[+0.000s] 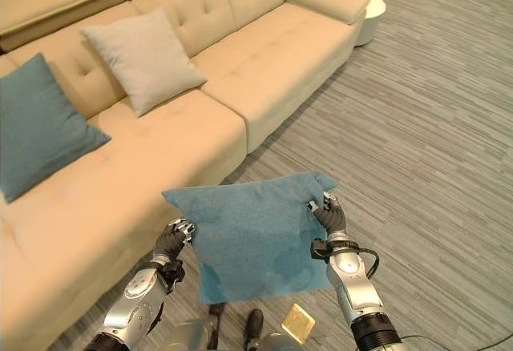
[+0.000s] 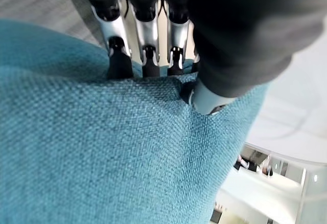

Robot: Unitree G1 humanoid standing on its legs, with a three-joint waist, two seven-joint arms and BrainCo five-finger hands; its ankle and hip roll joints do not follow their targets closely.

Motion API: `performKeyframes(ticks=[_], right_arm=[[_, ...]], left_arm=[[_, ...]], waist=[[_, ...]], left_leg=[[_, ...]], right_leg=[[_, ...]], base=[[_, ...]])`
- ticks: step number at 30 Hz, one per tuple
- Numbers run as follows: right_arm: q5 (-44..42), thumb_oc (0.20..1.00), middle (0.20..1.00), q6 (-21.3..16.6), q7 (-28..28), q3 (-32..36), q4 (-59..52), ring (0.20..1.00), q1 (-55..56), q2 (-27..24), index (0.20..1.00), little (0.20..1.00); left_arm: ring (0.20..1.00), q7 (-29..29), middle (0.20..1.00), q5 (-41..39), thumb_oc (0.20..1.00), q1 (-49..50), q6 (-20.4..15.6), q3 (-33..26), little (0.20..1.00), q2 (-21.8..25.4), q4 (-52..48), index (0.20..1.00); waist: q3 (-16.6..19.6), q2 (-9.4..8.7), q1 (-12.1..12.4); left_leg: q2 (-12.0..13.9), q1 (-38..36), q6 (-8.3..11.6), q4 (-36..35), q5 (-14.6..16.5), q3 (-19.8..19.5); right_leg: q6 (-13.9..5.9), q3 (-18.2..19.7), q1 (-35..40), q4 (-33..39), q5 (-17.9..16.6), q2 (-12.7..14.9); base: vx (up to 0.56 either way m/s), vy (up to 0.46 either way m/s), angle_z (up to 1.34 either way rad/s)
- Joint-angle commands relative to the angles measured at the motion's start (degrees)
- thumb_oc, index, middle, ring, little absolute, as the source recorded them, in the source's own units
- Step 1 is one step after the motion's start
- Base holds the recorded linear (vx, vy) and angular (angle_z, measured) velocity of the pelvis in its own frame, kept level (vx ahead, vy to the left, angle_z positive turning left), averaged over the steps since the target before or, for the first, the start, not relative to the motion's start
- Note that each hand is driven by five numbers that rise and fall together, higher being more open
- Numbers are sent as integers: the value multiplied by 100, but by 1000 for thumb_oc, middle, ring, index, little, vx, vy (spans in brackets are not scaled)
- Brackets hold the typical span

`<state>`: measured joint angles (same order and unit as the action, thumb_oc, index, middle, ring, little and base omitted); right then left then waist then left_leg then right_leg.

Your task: Pick up all the scattered cushions and arrange them neatly on the sofa.

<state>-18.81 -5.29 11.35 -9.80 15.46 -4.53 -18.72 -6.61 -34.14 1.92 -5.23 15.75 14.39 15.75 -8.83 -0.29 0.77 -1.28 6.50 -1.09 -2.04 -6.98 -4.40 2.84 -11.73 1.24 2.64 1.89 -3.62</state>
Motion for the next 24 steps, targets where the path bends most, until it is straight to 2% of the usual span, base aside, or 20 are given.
performKeyframes(ticks=[1,4,5,6,8,10,11,12,13,16,18,20,21,22,23,24], right_arm=[[82,200,200,-413,-142,126,-486,200,-325,159,200,200],[162,200,200,-386,-221,39,-475,200,-460,222,200,200],[177,200,200,-391,-264,0,-476,200,-508,252,200,200],[171,200,200,-374,-290,-27,-484,200,-537,261,200,200],[173,200,200,-351,-321,-42,-509,200,-547,260,200,200],[183,200,200,-355,-327,-71,-585,200,-611,242,200,200],[183,200,200,-355,-327,-71,-586,200,-611,242,200,200],[167,200,200,-369,-317,-86,-598,200,-658,255,200,200],[161,200,200,-366,-309,-93,-626,200,-712,256,200,200],[157,200,200,-377,-312,-125,-629,200,-774,227,200,200],[141,200,200,-409,-332,-109,-639,200,-700,213,200,200],[174,200,200,-417,-293,-36,-721,200,-581,168,200,200],[111,200,200,-461,-235,34,-785,200,-418,160,200,200],[111,200,200,-461,-234,34,-785,200,-418,160,200,200],[82,200,200,-491,-205,61,-818,200,-345,156,200,200],[13,200,200,-521,-163,53,-849,200,-314,158,200,200]], left_arm=[[200,76,200,178,200,-149,-410,-273,200,296,-600,200],[200,93,200,195,200,-45,-418,-427,200,444,-763,200],[200,89,200,227,200,-8,-436,-479,200,476,-812,200],[200,94,200,209,200,20,-450,-505,200,494,-833,200],[200,101,200,197,200,32,-455,-523,200,495,-861,200],[200,84,200,181,200,49,-484,-593,200,454,-889,200],[200,84,200,181,200,49,-484,-593,200,454,-889,200],[200,79,200,194,200,51,-481,-598,200,430,-890,200],[200,78,200,226,200,16,-477,-641,200,416,-883,200],[200,81,200,231,200,-92,-521,-658,200,430,-825,200],[200,119,200,284,200,-169,-531,-570,200,392,-767,200],[200,121,200,248,200,-197,-543,-522,200,323,-755,200],[200,99,200,220,200,-299,-545,-429,200,282,-715,200],[200,99,200,220,200,-299,-545,-429,200,281,-714,200],[200,97,200,227,200,-319,-538,-398,200,289,-705,200],[200,71,200,208,200,-322,-531,-375,200,283,-731,200]], waist=[[373,-244,191],[262,-169,318],[225,-145,362],[191,-118,368],[163,-102,384],[139,-22,419],[135,-18,421],[148,-19,482],[129,-53,508],[122,-120,523],[183,-174,480],[217,-183,403],[229,-207,253],[233,-199,248],[208,-209,211],[150,-171,213]], left_leg=[[-258,-50,-112,482,1214,295],[-241,-140,-317,609,1428,548],[-246,-166,-371,654,1461,647],[-238,-225,-409,643,1486,697],[-225,-261,-431,622,1484,749],[-183,-348,-449,555,1535,849],[-180,-354,-449,553,1535,850],[-161,-406,-441,509,1573,939],[-175,-442,-429,522,1615,1039],[-183,-506,-386,560,1748,1087],[-201,-639,-346,711,1974,1038],[-113,-664,-217,1169,2127,1055],[204,-360,13,2372,2006,1171],[214,-340,15,2403,2022,1163],[422,-16,77,3212,1811,1184],[521,306,59,3924,1646,1091]], right_leg=[[-483,-160,264,-664,693,578],[-709,-241,-281,-1862,630,811],[-839,-322,-480,-2196,457,922],[-873,-313,-669,-2396,360,938],[-848,-211,-885,-2522,377,902],[-783,-243,-1035,-1706,395,746],[-783,-243,-1025,-1693,389,741],[-779,-326,-1013,-1079,257,666],[-864,-254,-1149,-413,40,574],[-923,-270,-1114,-44,-64,533],[-838,-197,-978,-112,-88,520],[-755,-244,-872,-310,-9,494],[-529,-325,-611,-345,140,364],[-527,-332,-615,-344,140,356],[-381,-375,-482,-329,231,257],[-267,-375,-377,-299,279,126]], base=[[255,249,-42],[182,220,-60],[177,177,-79],[164,147,-79],[131,82,-50],[198,65,-47],[170,8,-67],[257,-10,-57],[259,-10,-37],[353,-71,-54],[392,-85,-6],[578,-212,9],[478,-244,21],[418,-290,62],[215,-165,56],[385,-250,51]])
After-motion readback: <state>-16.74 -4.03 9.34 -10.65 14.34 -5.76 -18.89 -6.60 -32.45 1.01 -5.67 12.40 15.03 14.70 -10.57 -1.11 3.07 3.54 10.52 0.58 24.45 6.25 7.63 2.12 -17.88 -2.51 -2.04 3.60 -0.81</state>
